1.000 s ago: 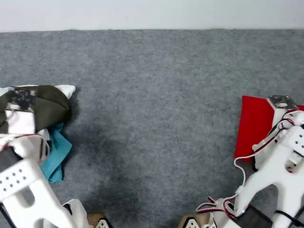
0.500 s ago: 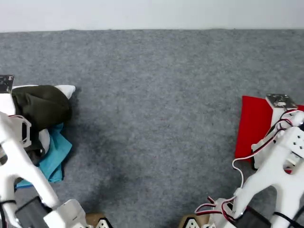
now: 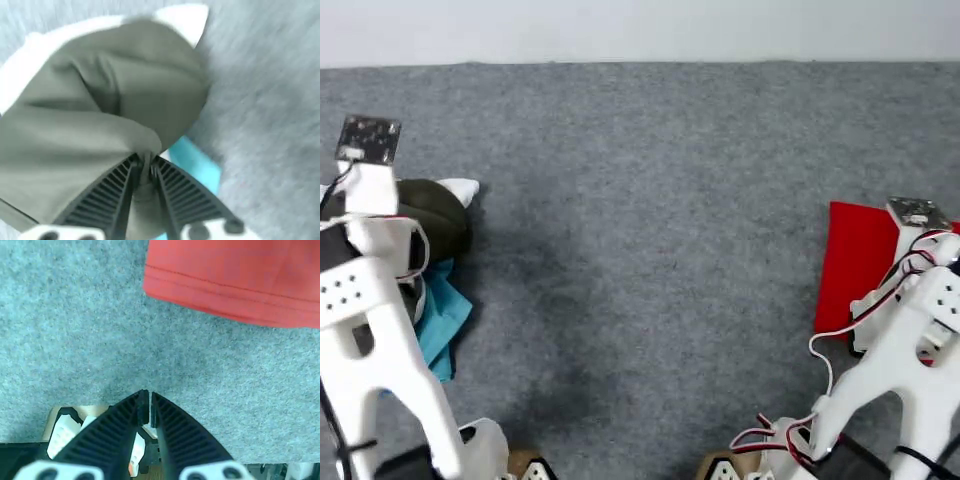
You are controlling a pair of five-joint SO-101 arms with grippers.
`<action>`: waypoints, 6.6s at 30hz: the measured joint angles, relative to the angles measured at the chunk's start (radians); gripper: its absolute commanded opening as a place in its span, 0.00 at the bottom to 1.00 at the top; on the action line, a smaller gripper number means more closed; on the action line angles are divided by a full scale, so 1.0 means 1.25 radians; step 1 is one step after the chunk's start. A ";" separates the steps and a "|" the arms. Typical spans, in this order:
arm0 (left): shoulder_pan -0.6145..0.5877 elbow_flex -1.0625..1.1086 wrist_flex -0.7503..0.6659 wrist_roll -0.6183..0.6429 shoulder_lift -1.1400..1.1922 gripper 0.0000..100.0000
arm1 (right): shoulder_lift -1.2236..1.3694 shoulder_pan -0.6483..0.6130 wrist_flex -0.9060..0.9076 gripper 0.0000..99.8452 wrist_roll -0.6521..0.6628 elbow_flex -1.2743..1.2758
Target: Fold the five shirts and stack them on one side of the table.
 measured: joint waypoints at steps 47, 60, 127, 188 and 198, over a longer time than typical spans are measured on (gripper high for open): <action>0.617 -1.089 0.151 0.166 0.803 0.20 | 0.000 -0.330 -0.002 0.01 -0.080 0.000; 0.525 -0.863 0.258 0.079 0.734 0.15 | 0.000 -0.587 -0.142 0.01 -0.122 0.000; 0.153 -1.453 0.263 0.039 1.173 0.21 | 1.034 -1.056 -0.002 0.14 -0.188 -0.961; 0.176 -0.911 0.263 0.032 0.614 0.21 | 0.163 -0.716 0.000 0.01 -0.061 -0.315; 0.227 -0.543 0.263 -0.076 0.444 0.21 | 0.026 -0.441 0.000 0.01 0.027 -0.308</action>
